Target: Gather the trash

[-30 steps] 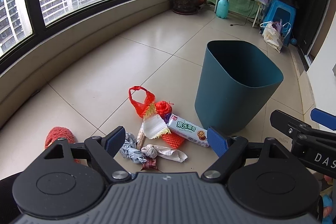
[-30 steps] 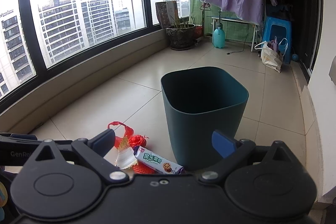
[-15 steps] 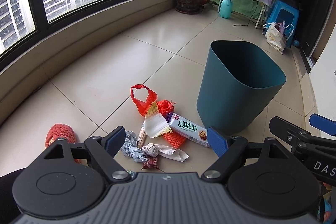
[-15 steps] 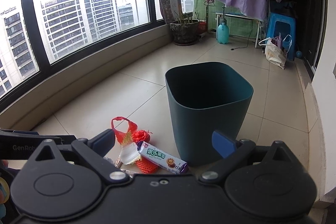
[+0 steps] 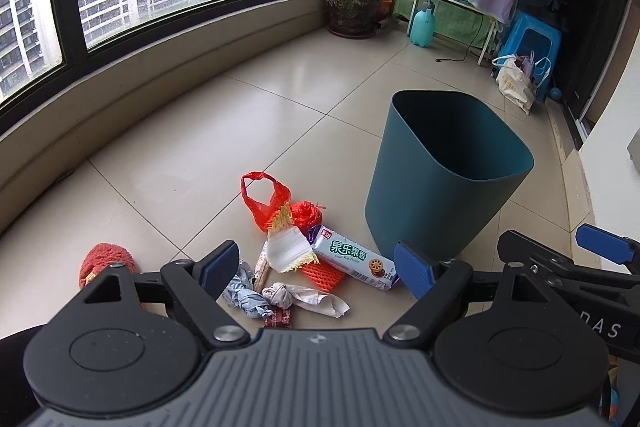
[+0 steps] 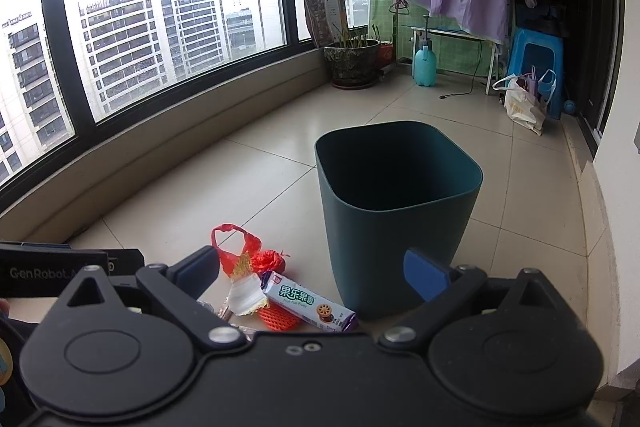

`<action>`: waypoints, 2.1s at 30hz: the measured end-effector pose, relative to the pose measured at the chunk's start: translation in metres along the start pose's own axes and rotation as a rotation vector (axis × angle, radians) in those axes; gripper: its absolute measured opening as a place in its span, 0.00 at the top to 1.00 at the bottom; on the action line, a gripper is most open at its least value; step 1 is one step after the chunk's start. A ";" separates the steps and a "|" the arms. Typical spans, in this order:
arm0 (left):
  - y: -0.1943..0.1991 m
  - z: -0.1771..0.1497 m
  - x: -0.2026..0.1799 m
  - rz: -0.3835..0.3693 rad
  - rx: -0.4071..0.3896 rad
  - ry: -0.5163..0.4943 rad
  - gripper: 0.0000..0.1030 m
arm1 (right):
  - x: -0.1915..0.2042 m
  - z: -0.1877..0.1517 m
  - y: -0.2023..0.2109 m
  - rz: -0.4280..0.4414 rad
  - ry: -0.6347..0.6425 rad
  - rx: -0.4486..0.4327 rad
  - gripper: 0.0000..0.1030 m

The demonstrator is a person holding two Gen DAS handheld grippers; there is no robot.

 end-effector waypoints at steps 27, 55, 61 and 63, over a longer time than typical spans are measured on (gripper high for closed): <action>0.009 -0.004 -0.003 -0.003 -0.015 -0.020 0.18 | 0.002 0.001 0.006 0.008 0.010 -0.032 0.05; -0.021 0.023 0.017 0.124 0.121 0.056 0.18 | -0.037 0.098 -0.014 0.058 0.159 0.060 0.05; -0.057 0.021 0.037 0.125 0.236 0.130 0.18 | -0.068 0.122 -0.075 0.027 0.135 0.181 0.04; -0.072 0.021 0.044 0.115 0.278 0.164 0.18 | -0.079 0.128 -0.104 0.014 0.137 0.242 0.04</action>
Point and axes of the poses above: each gripper's, at about its wrist camera, not at the fingertips, and y roughly against the way its jaws point, x to its left, z to its top, the point moved 5 cm from there along -y, roughly the way its jaws point, and after that the axes turned 2 degrees about -z, right-handed, at the moved point
